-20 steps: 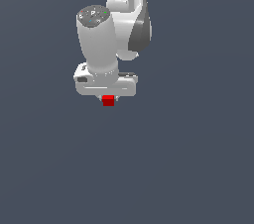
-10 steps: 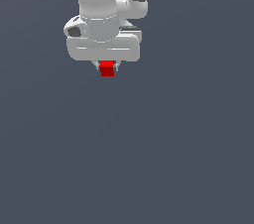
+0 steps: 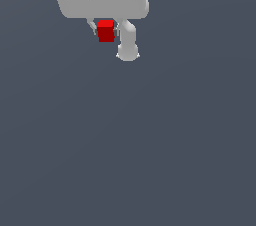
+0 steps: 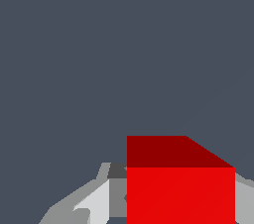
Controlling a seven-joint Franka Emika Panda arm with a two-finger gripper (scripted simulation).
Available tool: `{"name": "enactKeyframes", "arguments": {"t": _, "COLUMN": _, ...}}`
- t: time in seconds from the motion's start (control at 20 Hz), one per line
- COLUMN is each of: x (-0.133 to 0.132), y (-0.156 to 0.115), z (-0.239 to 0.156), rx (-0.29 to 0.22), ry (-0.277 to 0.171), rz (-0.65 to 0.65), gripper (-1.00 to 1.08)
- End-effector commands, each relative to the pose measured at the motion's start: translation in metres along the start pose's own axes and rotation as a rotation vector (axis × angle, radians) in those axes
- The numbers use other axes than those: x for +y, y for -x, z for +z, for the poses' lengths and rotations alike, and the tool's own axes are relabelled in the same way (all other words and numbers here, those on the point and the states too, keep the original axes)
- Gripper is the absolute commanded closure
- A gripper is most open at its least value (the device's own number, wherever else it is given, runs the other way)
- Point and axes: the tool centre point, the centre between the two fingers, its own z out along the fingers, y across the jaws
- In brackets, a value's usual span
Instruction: Pick up the red cube and move it to a goal position.
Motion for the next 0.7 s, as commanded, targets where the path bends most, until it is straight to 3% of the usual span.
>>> {"name": "enactKeyframes", "arguments": {"t": 0.0, "x": -0.001, "y": 0.005, "z": -0.019, "rx": -0.001, "ry": 0.000, "rz": 0.000, "gripper": 1.08}}
{"name": "enactKeyframes", "arguments": {"t": 0.65, "x": -0.002, "y": 0.014, "z": -0.060, "rx": -0.001, "ry": 0.000, "rz": 0.000, "gripper": 1.08}}
